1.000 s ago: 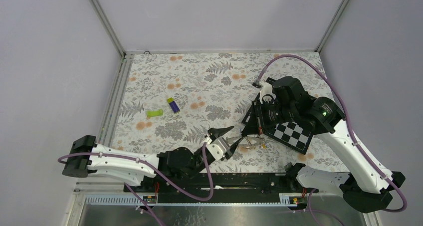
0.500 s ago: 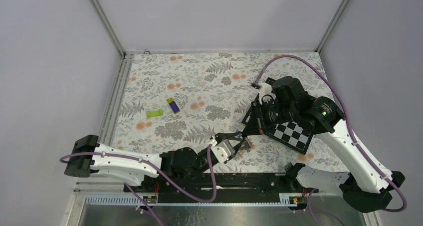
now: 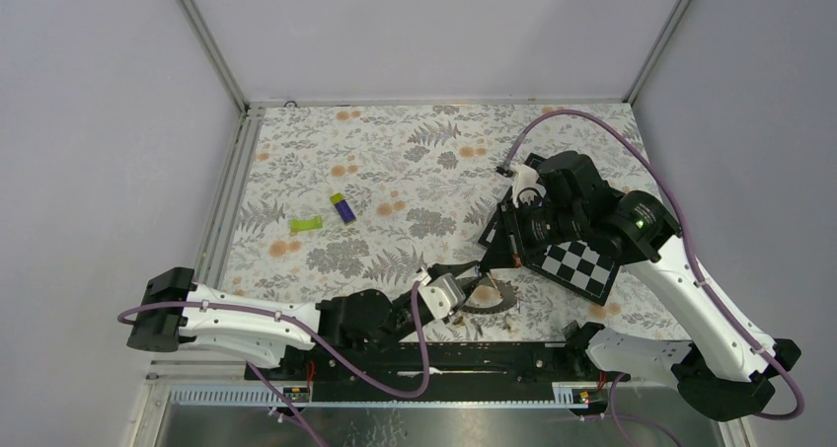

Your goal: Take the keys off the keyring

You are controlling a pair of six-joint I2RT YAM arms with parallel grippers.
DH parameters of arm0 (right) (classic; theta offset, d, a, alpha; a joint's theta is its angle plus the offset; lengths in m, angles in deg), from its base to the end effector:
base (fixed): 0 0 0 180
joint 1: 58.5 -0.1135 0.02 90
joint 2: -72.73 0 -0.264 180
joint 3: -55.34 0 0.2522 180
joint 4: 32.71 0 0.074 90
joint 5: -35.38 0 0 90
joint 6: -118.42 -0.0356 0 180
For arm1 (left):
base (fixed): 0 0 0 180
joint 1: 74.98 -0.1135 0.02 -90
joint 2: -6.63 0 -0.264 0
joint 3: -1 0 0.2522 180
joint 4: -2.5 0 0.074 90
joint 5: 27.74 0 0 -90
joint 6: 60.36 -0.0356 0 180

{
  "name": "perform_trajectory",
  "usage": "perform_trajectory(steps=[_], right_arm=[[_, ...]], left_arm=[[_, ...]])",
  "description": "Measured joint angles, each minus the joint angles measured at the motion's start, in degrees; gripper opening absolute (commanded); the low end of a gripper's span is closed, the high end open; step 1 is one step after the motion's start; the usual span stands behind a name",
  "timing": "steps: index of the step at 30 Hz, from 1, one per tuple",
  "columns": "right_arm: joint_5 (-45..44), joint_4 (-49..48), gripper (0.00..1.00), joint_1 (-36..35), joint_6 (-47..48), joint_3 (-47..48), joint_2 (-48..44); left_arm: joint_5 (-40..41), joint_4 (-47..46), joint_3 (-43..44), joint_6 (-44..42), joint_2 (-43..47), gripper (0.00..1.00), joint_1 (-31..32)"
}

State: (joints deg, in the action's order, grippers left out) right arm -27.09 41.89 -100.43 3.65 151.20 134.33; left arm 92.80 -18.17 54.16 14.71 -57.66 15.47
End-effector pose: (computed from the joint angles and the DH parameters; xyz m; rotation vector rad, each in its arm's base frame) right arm 0.1254 0.1348 0.4194 -0.6363 2.3670 1.1179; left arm 0.0161 -0.2563 0.3200 0.8368 1.2038 -0.7088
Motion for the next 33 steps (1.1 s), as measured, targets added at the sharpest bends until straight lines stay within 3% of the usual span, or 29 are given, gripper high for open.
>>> perform_trajectory(steps=[7,14,17,19,26,33], right_arm=[[0.24,0.11,0.0,0.07,0.2,-0.37,-0.17],[0.68,0.07,0.0,0.28,0.42,-0.44,-0.28],[0.7,0.07,0.0,0.33,0.44,-0.44,-0.35],[0.72,0.04,0.0,0.33,0.52,-0.44,-0.39],[1.36,-0.17,0.0,0.33,0.61,-0.44,-0.5],[2.29,-0.17,0.0,0.33,0.63,-0.44,-0.7]], left_arm=[[-0.24,0.44,0.0,1.11,0.0,0.0,-0.09],[-0.15,0.31,0.0,1.77,0.0,0.0,-0.09],[-0.13,0.26,0.0,1.92,0.0,0.06,-0.13],[-0.13,0.24,0.0,1.97,0.0,0.2,-0.13],[-0.13,0.04,0.0,2.78,0.15,0.43,-0.15],[0.04,0.17,0.0,2.97,0.5,0.44,-0.44]])
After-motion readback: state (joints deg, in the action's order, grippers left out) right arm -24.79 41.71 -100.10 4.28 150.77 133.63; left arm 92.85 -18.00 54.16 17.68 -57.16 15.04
